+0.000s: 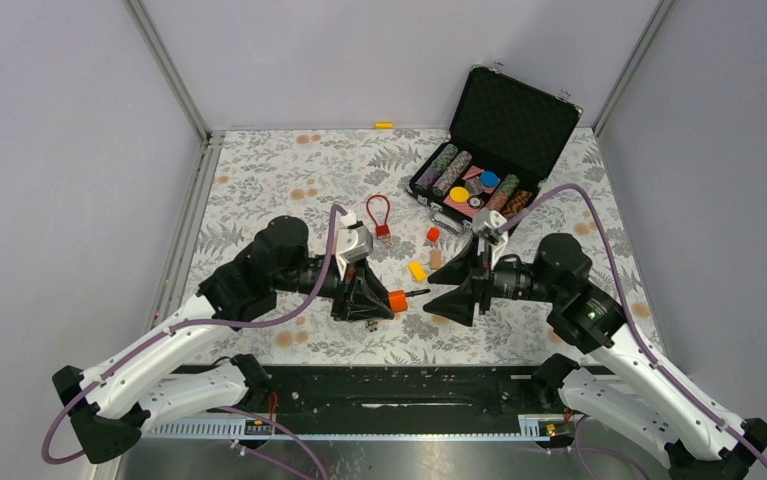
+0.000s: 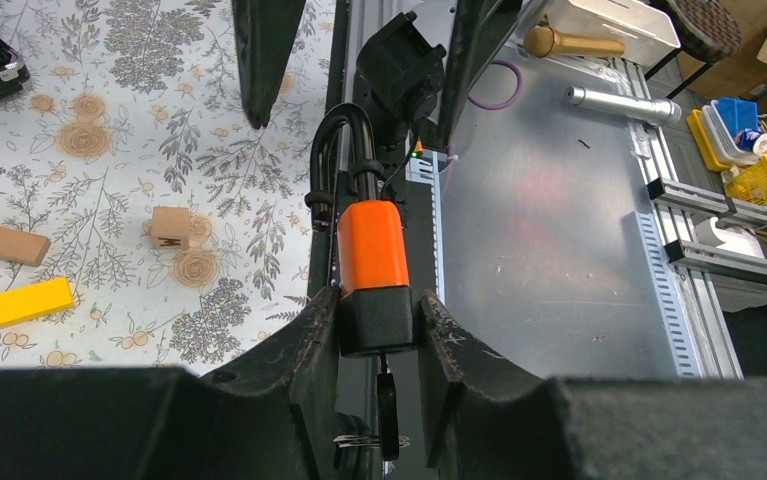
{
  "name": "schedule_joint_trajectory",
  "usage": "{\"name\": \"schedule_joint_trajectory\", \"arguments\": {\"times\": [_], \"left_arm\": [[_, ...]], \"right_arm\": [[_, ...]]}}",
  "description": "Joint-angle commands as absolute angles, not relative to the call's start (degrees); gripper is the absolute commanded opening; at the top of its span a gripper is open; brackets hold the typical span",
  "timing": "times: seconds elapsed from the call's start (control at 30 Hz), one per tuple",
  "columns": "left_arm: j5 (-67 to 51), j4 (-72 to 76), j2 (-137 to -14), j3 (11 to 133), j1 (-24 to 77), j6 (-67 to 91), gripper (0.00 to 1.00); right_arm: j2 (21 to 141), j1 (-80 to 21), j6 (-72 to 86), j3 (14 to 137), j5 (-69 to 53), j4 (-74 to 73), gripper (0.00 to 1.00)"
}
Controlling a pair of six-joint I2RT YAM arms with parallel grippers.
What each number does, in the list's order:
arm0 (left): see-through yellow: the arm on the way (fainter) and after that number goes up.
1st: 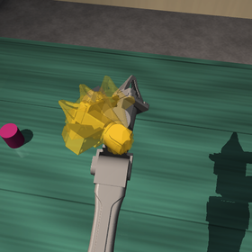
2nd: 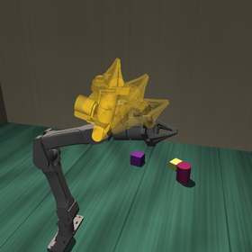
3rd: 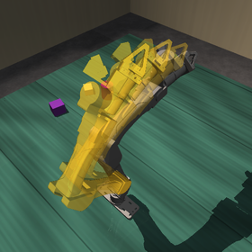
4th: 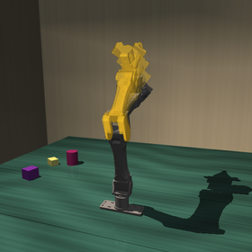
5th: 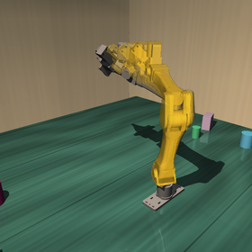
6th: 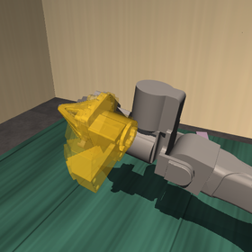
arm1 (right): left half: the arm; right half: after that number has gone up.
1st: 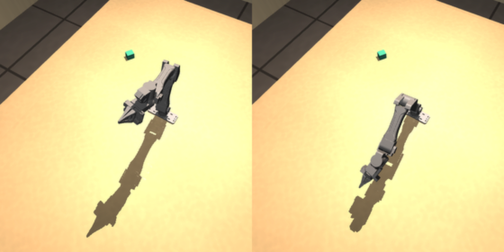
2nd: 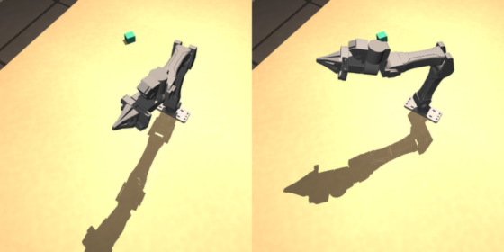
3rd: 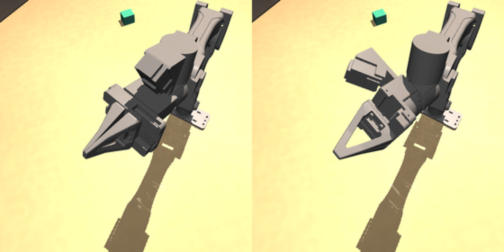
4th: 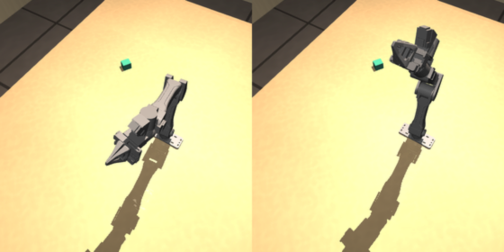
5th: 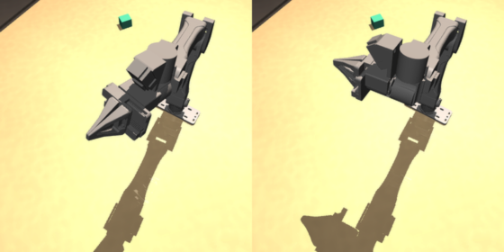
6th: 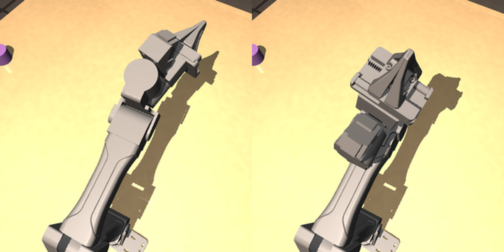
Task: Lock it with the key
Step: Lock the lock.
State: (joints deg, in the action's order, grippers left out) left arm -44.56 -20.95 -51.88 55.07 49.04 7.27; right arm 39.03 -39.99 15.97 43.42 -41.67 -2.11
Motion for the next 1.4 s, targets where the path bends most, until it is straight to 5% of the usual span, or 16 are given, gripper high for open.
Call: {"name": "schedule_joint_trajectory", "arguments": {"times": [0.0,0.27,0.67,1.37], "left_arm": [[-48.23,-17.12,-51.59,58.43,48.73,6.26,0.0],[-50.67,-14.49,-51.83,57.94,48.75,7.48,0.0],[-47.62,-10.74,-51.14,56.53,48.72,8.4,0.0],[-48.43,1.74,-54.94,54.25,48.86,19.42,0.0]], "right_arm": [[37.7,-39.78,16.07,42.02,-46.15,7.48,0.72],[40.78,-39.81,17.83,42.66,-50.46,10.75,0.62],[43.08,-39.88,27.11,41.34,-52.12,17.36,0.08],[43.46,-46.91,23.64,35.21,-38.45,26.88,0.0]]}}
